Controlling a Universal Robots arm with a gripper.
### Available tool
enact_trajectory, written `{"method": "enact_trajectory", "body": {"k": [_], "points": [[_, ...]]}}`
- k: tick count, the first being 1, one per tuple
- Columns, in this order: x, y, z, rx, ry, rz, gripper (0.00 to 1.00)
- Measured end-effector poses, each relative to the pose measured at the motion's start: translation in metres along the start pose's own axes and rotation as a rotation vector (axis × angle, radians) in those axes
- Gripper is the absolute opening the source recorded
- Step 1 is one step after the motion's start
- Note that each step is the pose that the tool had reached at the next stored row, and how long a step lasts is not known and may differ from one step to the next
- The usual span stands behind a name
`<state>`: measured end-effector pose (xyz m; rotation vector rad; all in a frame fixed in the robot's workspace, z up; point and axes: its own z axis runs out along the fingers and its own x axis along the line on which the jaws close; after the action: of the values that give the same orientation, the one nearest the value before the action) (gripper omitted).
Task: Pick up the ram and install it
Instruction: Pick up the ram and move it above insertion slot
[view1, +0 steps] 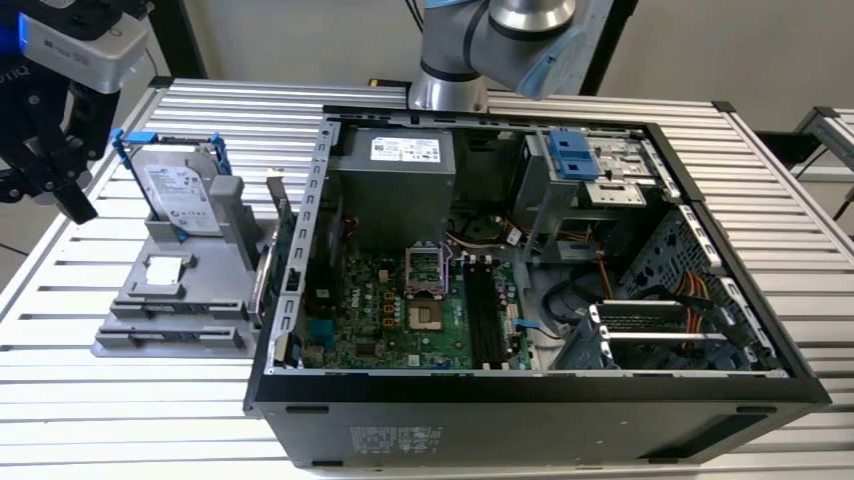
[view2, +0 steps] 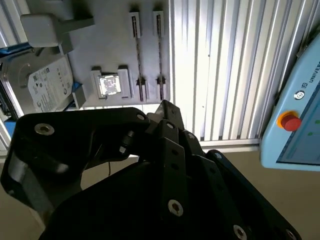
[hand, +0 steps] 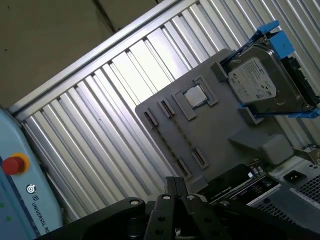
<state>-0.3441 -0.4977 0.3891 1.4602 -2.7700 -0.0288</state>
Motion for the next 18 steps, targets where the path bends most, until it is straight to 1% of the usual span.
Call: {"method": "enact_trajectory", "body": {"k": [18], "points": [[-0.0011, 0.0008, 0.0, 0.0001, 0.002, -0.089, 0.0]]}}
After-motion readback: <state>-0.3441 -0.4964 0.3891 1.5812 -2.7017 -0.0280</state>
